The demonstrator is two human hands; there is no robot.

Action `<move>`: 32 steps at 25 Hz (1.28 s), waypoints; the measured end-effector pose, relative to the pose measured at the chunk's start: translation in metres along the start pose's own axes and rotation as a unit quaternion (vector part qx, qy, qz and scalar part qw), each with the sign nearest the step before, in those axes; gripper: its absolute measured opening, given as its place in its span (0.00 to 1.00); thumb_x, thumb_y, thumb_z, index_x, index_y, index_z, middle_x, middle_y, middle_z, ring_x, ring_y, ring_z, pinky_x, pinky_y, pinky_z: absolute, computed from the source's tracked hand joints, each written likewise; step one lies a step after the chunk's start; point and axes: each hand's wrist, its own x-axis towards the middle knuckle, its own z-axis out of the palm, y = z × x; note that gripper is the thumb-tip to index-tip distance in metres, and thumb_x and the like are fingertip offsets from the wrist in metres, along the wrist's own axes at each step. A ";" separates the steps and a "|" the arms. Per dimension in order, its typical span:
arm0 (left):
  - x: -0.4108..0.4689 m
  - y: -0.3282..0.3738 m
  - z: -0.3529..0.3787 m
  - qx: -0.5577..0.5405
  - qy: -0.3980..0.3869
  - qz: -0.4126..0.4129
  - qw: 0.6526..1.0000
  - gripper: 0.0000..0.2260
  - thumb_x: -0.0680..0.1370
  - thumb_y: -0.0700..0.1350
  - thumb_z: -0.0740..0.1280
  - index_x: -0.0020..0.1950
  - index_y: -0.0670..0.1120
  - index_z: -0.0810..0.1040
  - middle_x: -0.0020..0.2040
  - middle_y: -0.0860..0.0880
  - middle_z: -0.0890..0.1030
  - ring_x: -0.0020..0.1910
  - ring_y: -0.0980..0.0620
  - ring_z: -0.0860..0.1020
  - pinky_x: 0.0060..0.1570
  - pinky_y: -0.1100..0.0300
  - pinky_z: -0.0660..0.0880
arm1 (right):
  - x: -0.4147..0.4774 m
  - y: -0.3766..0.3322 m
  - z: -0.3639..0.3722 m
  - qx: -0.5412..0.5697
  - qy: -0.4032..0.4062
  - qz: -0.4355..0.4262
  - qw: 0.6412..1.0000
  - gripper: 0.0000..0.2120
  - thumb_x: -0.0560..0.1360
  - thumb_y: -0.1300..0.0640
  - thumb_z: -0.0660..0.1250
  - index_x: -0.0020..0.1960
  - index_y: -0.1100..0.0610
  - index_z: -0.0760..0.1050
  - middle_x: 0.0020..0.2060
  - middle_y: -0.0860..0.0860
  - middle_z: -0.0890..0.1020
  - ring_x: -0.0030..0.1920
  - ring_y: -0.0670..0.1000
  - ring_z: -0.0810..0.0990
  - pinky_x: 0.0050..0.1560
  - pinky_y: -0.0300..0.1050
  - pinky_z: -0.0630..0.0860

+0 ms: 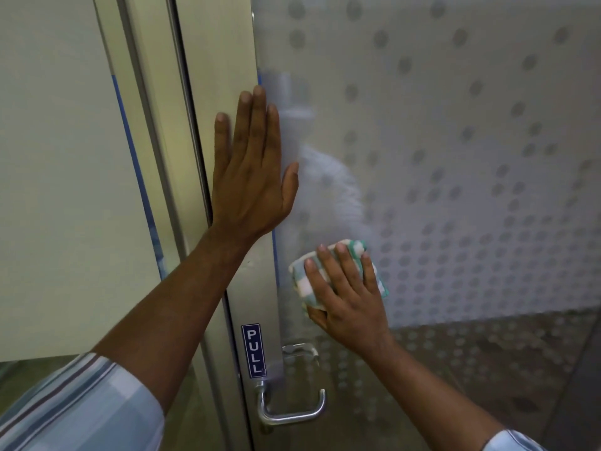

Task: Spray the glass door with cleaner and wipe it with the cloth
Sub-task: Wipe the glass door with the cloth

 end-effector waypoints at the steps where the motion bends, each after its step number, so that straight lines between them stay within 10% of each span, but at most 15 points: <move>1: -0.001 0.002 0.001 0.002 -0.001 -0.007 1.000 0.33 0.88 0.56 0.52 0.86 0.35 0.53 0.87 0.33 0.54 0.87 0.34 0.53 0.85 0.32 0.50 | -0.005 0.006 -0.001 -0.004 -0.001 -0.009 1.000 0.35 0.80 0.37 0.68 0.81 0.54 0.67 0.82 0.58 0.65 0.84 0.62 0.59 0.80 0.71 0.61; 17: -0.023 0.121 0.024 -0.017 -0.061 -0.016 0.998 0.37 0.86 0.58 0.56 0.87 0.36 0.51 0.87 0.34 0.52 0.88 0.35 0.50 0.85 0.34 0.46 | -0.086 0.158 -0.027 -0.034 -0.003 0.086 0.996 0.36 0.79 0.38 0.70 0.81 0.53 0.68 0.82 0.57 0.66 0.83 0.63 0.62 0.79 0.72 0.62; 24: -0.049 0.157 0.010 -0.095 -0.073 -0.043 0.992 0.37 0.85 0.55 0.60 0.86 0.36 0.55 0.87 0.34 0.55 0.87 0.35 0.53 0.85 0.37 0.52 | -0.084 0.167 -0.048 0.115 -0.038 0.078 0.989 0.33 0.83 0.44 0.60 0.85 0.51 0.57 0.85 0.56 0.59 0.86 0.60 0.53 0.82 0.69 0.55; 28: -0.109 0.229 -0.004 -0.266 -0.083 -0.104 0.955 0.28 0.83 0.52 0.62 0.80 0.41 0.71 0.81 0.42 0.71 0.79 0.40 0.69 0.79 0.43 0.65 | -0.081 0.164 -0.072 0.327 -0.001 0.186 0.926 0.33 0.83 0.46 0.62 0.85 0.49 0.57 0.85 0.55 0.57 0.86 0.56 0.55 0.85 0.56 0.56; 32: -0.148 0.281 -0.042 -0.458 -0.088 -0.268 0.843 0.20 0.84 0.51 0.61 0.73 0.45 0.77 0.73 0.53 0.78 0.74 0.48 0.76 0.68 0.40 0.75 | -0.083 0.155 -0.101 0.472 0.049 0.306 0.826 0.28 0.81 0.47 0.64 0.80 0.53 0.69 0.74 0.50 0.65 0.79 0.52 0.68 0.78 0.40 0.66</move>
